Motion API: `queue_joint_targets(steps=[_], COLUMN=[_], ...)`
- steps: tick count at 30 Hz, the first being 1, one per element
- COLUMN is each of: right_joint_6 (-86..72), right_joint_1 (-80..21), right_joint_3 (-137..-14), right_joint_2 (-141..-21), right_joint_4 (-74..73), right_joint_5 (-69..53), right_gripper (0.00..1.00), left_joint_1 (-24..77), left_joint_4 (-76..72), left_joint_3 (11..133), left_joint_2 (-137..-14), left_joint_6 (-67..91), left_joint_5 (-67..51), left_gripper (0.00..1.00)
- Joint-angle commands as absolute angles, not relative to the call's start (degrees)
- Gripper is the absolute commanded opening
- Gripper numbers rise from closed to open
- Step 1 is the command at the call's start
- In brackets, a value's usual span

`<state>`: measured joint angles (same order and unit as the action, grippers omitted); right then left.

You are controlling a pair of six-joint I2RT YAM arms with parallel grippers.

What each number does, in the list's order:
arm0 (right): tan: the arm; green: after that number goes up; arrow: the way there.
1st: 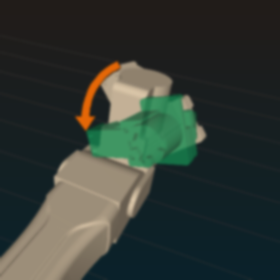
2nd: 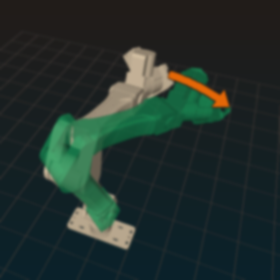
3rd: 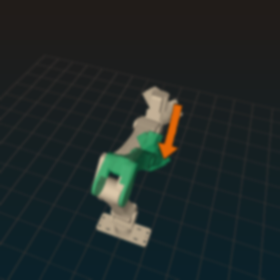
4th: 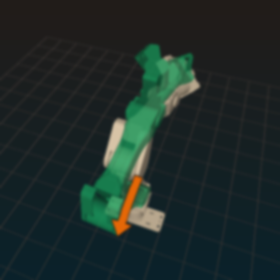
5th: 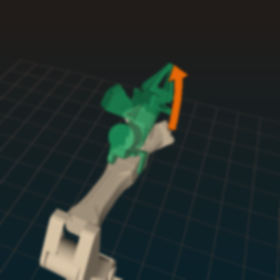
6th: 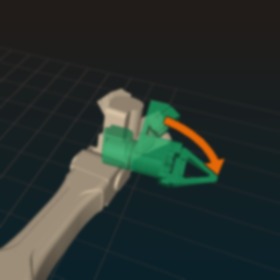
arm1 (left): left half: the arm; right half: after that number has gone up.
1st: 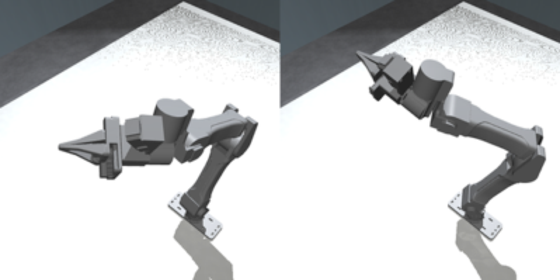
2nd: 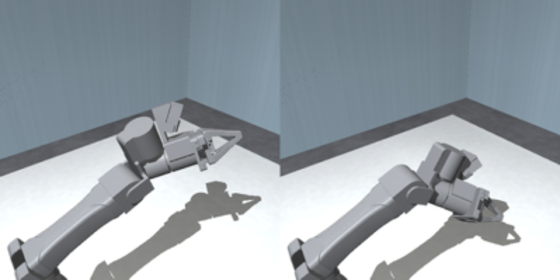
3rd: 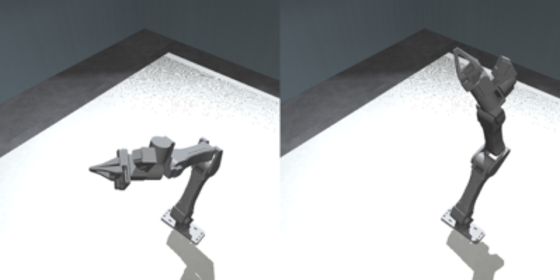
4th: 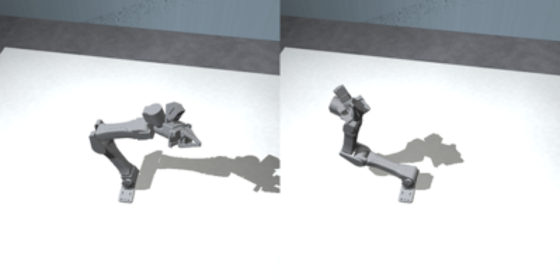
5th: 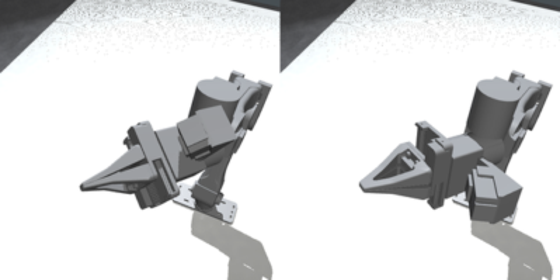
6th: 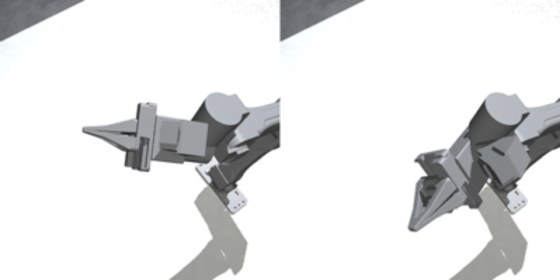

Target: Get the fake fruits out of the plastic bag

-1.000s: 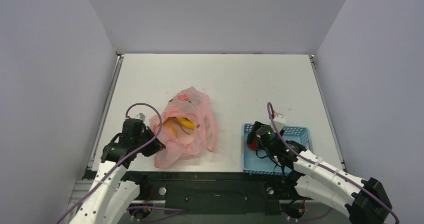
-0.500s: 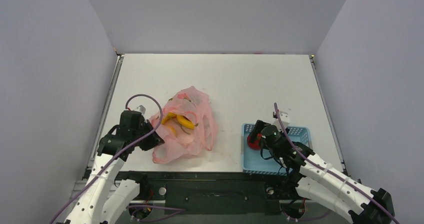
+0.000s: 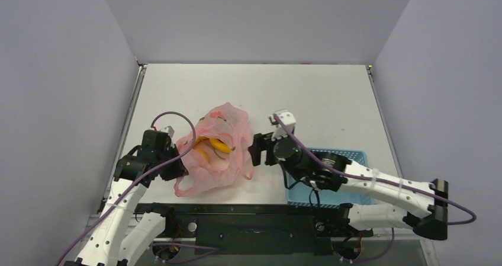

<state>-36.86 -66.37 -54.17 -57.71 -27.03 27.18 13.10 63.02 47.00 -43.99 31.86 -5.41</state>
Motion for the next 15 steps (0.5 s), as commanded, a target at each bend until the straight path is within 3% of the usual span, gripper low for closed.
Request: queue_joint_targets(steps=[1,7,15], right_joint_6=[-27.6,-23.7,-20.3], right_joint_1=[-71.1,-73.4,-73.4], right_joint_3=[-63.0,-77.0,-84.9], right_joint_2=[-73.2,-92.4,-105.7], right_joint_4=[-17.5,-12.8,-10.0], right_joint_5=[21.4,14.5,13.8], right_gripper=[0.7,0.48,0.42], left_joint_1=[13.6,13.7,13.7], left_joint_4=[63.8,68.1,74.8], left_joint_3=[48.2,48.9,52.7], left_joint_2=[-42.3,-40.2,-39.9], left_joint_6=[30.8,32.2,33.1], left_joint_5=[-5.4,-4.9,-2.3], left_gripper=[0.0,0.0,0.0])
